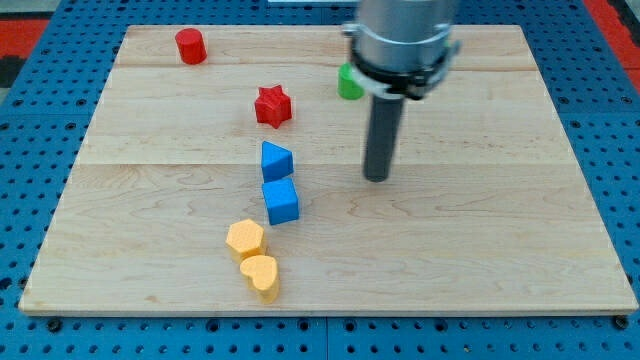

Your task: Slide the blue blocks towards left

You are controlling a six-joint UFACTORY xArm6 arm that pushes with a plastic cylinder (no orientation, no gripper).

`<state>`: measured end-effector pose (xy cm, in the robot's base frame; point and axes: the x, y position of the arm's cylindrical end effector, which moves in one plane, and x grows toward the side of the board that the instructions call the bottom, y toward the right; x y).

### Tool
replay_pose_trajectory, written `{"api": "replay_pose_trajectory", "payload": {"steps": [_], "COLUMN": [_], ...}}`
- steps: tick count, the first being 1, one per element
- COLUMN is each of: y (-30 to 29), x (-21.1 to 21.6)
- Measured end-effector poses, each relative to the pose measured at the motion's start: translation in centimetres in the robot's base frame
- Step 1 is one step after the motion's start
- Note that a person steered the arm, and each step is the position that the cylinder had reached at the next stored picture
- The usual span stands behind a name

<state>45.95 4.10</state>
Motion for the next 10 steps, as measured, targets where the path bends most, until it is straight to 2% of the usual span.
{"api": "replay_pose_trajectory", "payload": {"steps": [2, 5, 6, 7, 9, 10], "y": [-2.0, -11.0, -7.1, -5.7, -15.2, -13.1], "x": [3.4, 3.9, 2.0, -0.9, -2.0, -3.0]}}
